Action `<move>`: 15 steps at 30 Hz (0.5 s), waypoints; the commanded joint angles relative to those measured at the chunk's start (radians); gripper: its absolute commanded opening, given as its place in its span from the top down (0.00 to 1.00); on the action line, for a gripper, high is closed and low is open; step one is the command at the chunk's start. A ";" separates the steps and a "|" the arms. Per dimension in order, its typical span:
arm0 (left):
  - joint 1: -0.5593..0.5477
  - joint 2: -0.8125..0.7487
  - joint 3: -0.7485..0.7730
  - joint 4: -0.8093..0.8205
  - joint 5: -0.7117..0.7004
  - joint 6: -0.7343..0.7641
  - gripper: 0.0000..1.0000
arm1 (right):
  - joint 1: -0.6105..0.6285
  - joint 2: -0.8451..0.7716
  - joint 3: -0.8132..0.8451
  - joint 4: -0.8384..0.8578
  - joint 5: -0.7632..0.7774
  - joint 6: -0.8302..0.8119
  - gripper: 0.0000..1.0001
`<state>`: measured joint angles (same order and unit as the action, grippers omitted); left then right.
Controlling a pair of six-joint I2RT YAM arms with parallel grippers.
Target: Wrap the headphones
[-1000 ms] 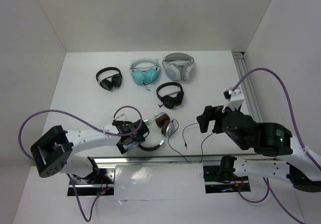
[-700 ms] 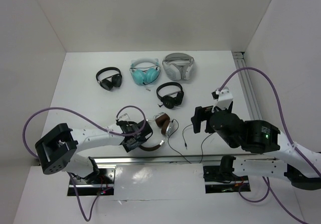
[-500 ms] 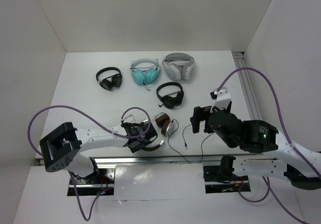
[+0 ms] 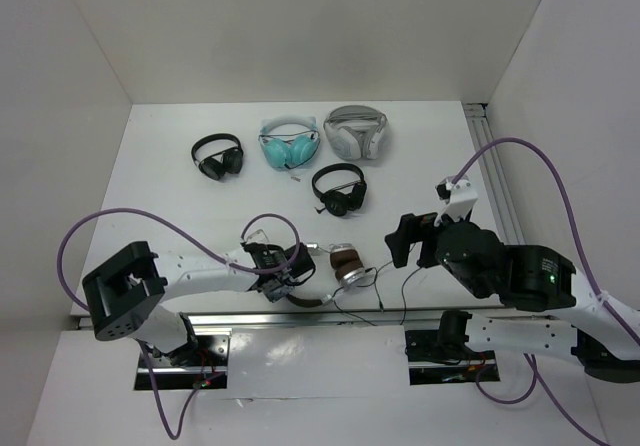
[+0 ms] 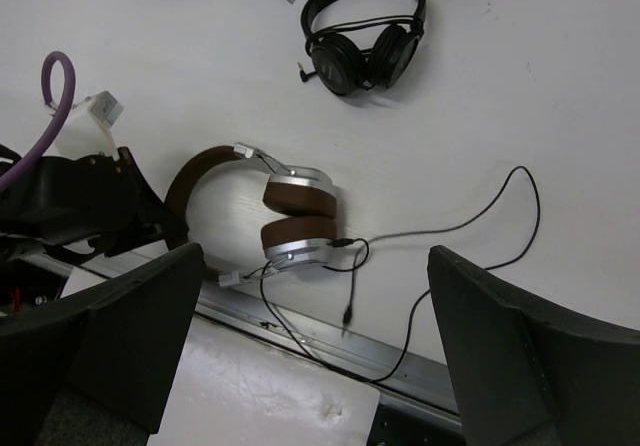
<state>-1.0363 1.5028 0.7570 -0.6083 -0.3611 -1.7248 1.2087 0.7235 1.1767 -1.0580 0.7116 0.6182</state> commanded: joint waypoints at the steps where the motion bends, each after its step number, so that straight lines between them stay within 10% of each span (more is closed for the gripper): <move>1: 0.004 0.053 -0.059 -0.083 0.015 0.007 1.00 | 0.008 -0.015 0.001 0.059 -0.037 -0.029 0.00; 10: -0.149 -0.157 0.212 -0.692 -0.209 -0.122 1.00 | 0.008 -0.199 -0.103 0.410 -0.323 -0.282 0.00; 15: -0.149 -0.364 0.327 -0.759 -0.367 0.031 1.00 | 0.008 -0.201 -0.123 0.454 -0.461 -0.342 0.00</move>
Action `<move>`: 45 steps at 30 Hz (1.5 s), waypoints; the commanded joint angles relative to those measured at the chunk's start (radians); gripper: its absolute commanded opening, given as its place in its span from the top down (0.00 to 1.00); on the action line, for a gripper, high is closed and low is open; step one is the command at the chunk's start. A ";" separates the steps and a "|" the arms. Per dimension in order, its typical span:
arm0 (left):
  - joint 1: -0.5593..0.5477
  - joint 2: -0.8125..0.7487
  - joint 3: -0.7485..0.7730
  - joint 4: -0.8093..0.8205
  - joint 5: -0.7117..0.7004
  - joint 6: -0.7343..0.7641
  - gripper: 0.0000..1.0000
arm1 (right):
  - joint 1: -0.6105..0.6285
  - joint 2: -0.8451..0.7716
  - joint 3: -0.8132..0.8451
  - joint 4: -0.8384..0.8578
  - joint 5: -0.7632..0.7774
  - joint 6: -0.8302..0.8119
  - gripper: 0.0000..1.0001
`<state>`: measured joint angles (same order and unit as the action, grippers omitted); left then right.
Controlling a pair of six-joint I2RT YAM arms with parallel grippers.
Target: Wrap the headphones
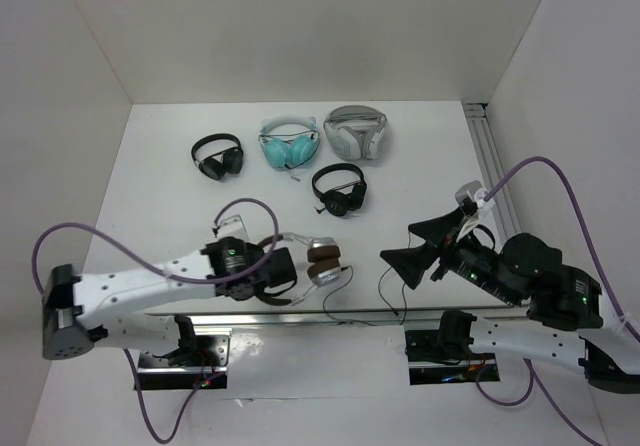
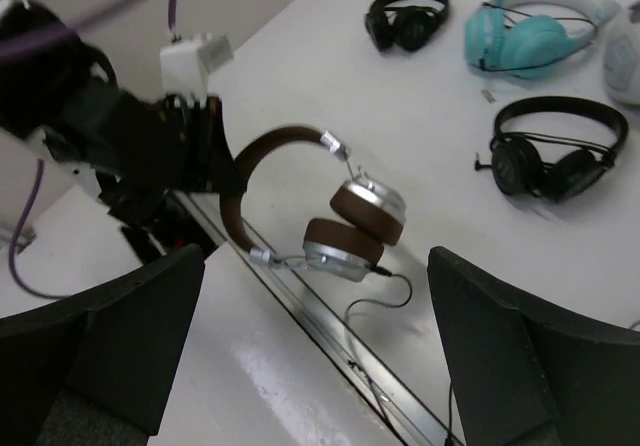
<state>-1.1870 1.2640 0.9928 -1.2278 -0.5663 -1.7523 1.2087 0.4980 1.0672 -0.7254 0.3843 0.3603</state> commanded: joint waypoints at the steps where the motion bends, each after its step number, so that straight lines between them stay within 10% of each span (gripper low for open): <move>1: 0.001 -0.156 0.154 -0.139 -0.185 0.132 1.00 | 0.008 0.037 -0.013 0.132 -0.157 -0.093 0.00; 8: 0.300 -0.181 0.556 0.016 -0.218 0.706 1.00 | 0.008 0.224 0.010 0.145 -0.070 -0.104 0.00; 13: 0.719 0.010 0.774 0.177 0.163 1.107 1.00 | 0.008 0.234 -0.047 0.347 -0.045 -0.164 0.00; 21: 0.983 0.149 1.001 0.188 0.499 1.182 1.00 | -0.052 0.401 -0.052 0.458 0.176 -0.116 0.00; 29: 1.089 0.078 1.035 0.133 0.601 1.172 1.00 | -0.488 0.576 -0.058 0.615 -0.398 -0.118 0.03; 45: 1.142 -0.015 0.998 0.113 0.721 1.191 1.00 | -0.511 0.567 -0.311 0.946 -0.780 -0.158 0.13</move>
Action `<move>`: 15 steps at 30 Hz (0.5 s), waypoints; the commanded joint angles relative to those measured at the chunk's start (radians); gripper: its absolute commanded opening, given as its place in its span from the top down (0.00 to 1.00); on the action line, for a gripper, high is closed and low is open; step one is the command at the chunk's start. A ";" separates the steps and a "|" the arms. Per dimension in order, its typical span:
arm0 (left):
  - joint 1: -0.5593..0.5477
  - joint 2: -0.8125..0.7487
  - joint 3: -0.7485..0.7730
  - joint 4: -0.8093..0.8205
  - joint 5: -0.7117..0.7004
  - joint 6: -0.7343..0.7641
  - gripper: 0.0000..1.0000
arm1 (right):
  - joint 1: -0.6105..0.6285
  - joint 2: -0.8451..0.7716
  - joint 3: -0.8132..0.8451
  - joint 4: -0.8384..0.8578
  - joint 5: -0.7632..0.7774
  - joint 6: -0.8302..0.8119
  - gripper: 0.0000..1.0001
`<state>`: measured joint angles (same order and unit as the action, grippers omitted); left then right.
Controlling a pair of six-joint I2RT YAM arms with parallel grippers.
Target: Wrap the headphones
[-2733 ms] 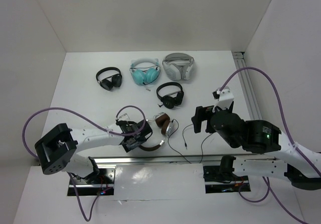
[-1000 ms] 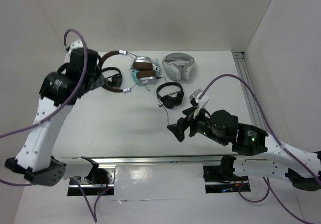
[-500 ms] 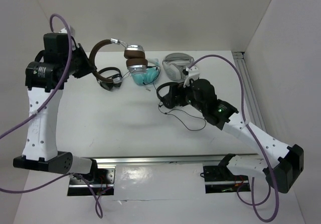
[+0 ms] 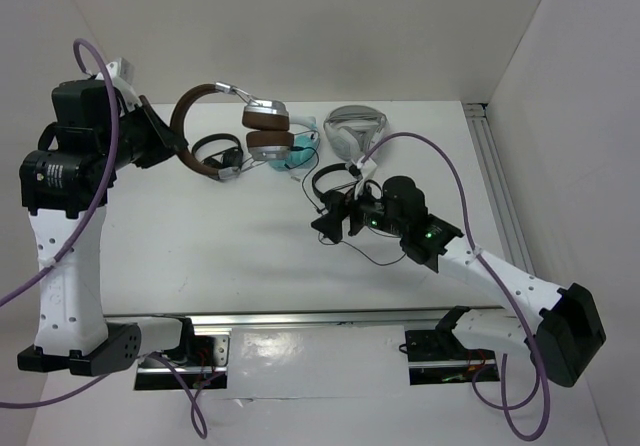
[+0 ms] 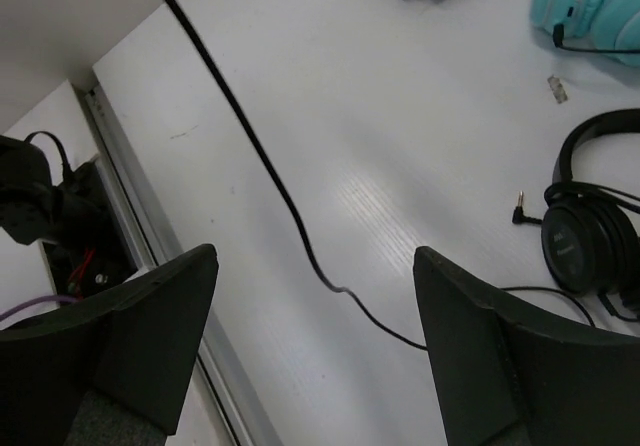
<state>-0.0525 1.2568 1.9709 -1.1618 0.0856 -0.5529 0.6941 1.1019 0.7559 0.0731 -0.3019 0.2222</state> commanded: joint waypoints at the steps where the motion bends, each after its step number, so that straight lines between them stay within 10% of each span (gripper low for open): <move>1: 0.008 -0.008 0.032 0.047 0.069 -0.008 1.00 | 0.004 -0.025 0.000 0.148 -0.094 -0.020 0.14; 12: 0.008 -0.008 0.065 0.037 0.135 -0.018 1.00 | 0.004 0.046 -0.029 0.240 -0.043 -0.011 0.42; 15: 0.008 -0.008 0.065 0.037 0.135 -0.018 1.00 | -0.005 0.055 -0.029 0.251 -0.043 -0.011 0.68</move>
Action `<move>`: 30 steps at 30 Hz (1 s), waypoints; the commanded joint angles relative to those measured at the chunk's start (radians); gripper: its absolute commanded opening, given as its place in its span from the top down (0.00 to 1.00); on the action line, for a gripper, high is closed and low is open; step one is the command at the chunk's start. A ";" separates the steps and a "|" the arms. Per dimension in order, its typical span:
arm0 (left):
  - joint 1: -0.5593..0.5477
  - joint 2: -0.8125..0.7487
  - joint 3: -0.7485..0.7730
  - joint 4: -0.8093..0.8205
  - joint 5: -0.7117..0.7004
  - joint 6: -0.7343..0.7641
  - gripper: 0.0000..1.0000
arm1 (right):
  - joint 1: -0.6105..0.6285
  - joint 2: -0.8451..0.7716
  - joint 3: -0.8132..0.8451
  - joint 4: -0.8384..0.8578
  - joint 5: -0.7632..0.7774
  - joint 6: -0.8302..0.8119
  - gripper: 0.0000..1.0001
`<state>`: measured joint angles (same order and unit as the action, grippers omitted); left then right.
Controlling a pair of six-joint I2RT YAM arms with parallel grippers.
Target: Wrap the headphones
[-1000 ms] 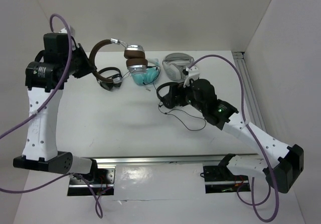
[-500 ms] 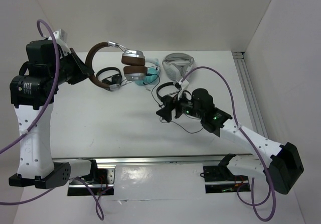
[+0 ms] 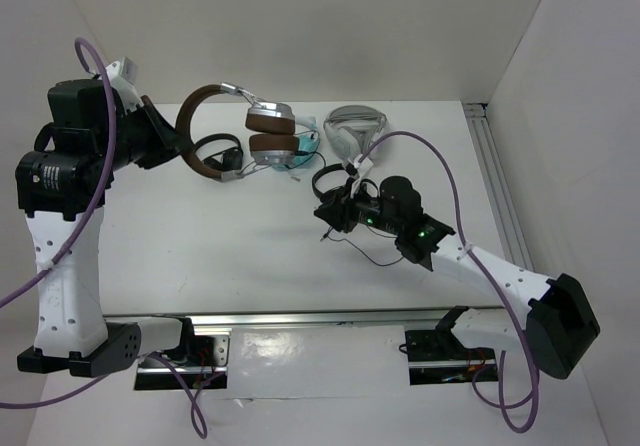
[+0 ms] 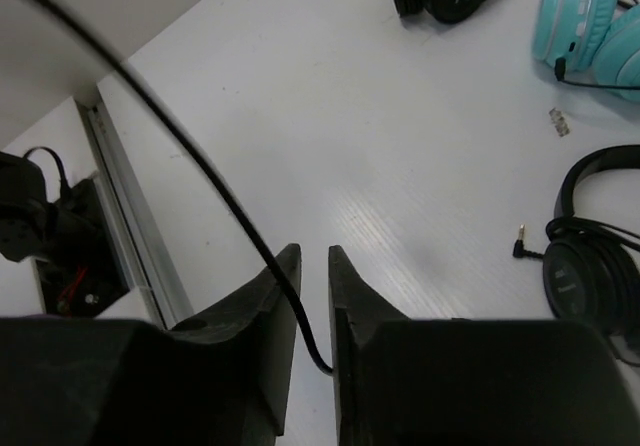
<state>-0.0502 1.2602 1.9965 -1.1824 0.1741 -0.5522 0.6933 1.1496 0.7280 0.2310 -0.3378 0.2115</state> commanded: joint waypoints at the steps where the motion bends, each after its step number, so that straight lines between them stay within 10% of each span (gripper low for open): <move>1: 0.015 -0.012 0.039 0.058 0.047 -0.018 1.00 | -0.005 0.019 -0.001 0.093 -0.007 0.000 0.78; 4: 0.015 -0.002 0.030 0.058 0.028 -0.009 1.00 | -0.005 0.019 -0.001 0.079 0.002 0.009 0.99; 16: 0.004 -0.074 -0.301 0.237 -0.168 0.014 1.00 | 0.070 -0.264 0.019 -0.269 0.347 -0.014 1.00; 30: -0.301 -0.016 -0.550 0.440 -0.449 0.127 1.00 | 0.314 -0.277 0.410 -0.755 0.796 -0.107 1.00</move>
<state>-0.3012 1.2175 1.4525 -0.8452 -0.1833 -0.4595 0.9901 0.8490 1.0397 -0.3798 0.3553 0.1581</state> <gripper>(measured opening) 0.077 0.022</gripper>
